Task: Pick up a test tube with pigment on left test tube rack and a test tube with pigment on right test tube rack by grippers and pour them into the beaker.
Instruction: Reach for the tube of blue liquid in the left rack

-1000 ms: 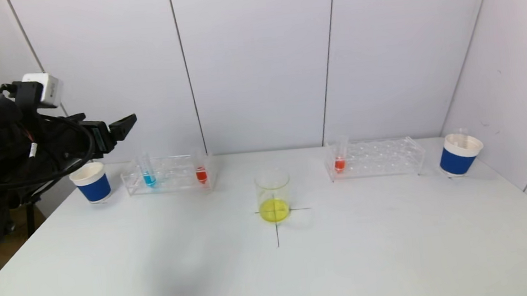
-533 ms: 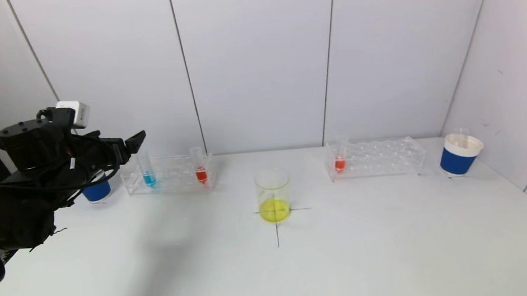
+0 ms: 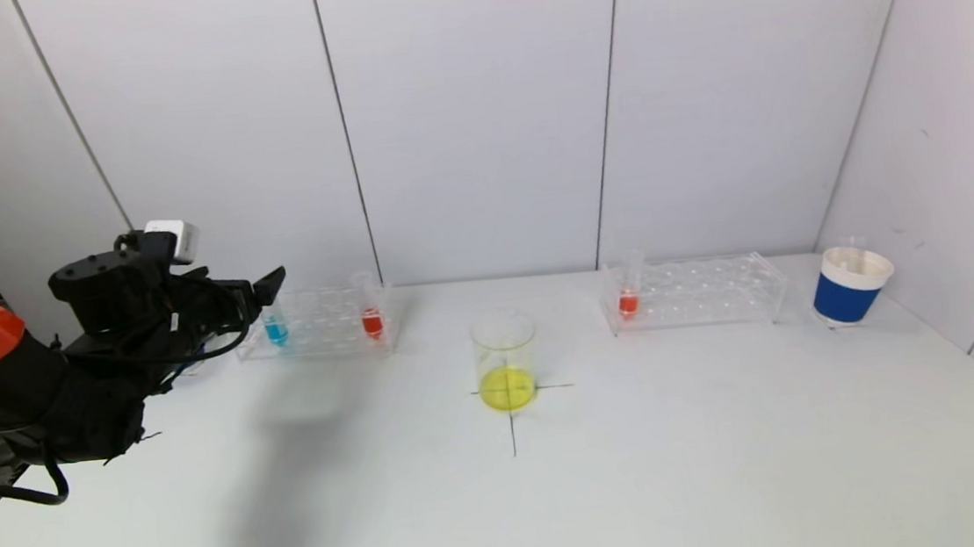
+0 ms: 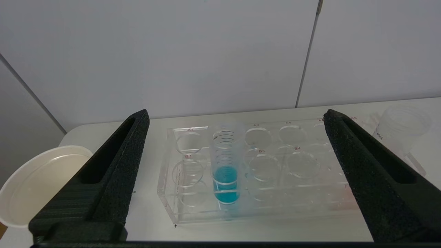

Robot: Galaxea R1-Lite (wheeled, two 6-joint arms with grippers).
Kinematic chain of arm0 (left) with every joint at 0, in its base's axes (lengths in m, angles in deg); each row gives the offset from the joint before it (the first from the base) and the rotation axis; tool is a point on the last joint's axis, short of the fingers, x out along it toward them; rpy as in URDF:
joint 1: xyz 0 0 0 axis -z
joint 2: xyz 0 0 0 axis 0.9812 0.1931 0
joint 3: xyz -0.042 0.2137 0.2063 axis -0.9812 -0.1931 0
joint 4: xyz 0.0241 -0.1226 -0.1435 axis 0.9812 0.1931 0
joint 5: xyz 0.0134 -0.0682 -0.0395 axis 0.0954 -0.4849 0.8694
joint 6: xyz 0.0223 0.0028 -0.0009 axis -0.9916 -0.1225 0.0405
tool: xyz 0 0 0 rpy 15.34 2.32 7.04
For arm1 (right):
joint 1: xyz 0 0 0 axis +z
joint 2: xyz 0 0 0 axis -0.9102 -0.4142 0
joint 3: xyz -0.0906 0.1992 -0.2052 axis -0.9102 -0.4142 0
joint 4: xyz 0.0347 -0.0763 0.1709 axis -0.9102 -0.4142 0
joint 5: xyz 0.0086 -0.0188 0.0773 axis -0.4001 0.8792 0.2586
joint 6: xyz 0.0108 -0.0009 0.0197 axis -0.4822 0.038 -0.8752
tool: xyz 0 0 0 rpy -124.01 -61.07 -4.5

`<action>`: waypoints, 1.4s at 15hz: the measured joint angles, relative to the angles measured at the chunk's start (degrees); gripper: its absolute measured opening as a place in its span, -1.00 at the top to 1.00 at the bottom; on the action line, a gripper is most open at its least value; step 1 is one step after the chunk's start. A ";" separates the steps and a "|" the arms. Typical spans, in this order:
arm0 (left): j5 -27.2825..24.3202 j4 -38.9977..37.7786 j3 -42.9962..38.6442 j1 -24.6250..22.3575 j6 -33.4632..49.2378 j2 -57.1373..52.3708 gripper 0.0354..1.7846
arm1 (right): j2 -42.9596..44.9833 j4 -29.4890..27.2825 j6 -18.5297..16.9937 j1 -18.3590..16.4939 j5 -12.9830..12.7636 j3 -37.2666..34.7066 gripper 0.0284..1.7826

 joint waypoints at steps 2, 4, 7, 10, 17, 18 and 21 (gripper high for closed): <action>0.06 -1.73 0.11 -0.05 -0.10 1.40 -0.98 | 0.00 0.00 0.00 0.00 0.00 0.00 -0.98; 0.06 -2.04 0.17 -0.02 -0.13 2.47 -0.98 | 0.00 0.00 0.00 0.00 0.02 0.00 -0.98; 0.06 -3.23 0.30 -0.11 -0.16 3.94 -0.98 | 0.00 0.02 0.00 0.00 0.00 0.00 -0.98; 0.09 -3.97 0.46 -0.28 -0.22 5.47 -0.98 | 0.00 0.00 0.00 0.00 0.02 0.00 -0.98; 0.09 -4.07 2.10 -0.48 -0.18 7.52 -0.98 | 0.00 0.00 0.02 0.00 -0.02 0.00 -0.98; 0.09 -4.11 2.12 -0.48 -0.22 7.70 -0.98 | 0.00 0.00 0.02 0.00 0.00 0.00 -0.98; 0.06 -4.13 2.78 -0.50 -0.13 8.29 -0.98 | 0.00 0.00 0.00 0.00 0.00 0.00 -0.98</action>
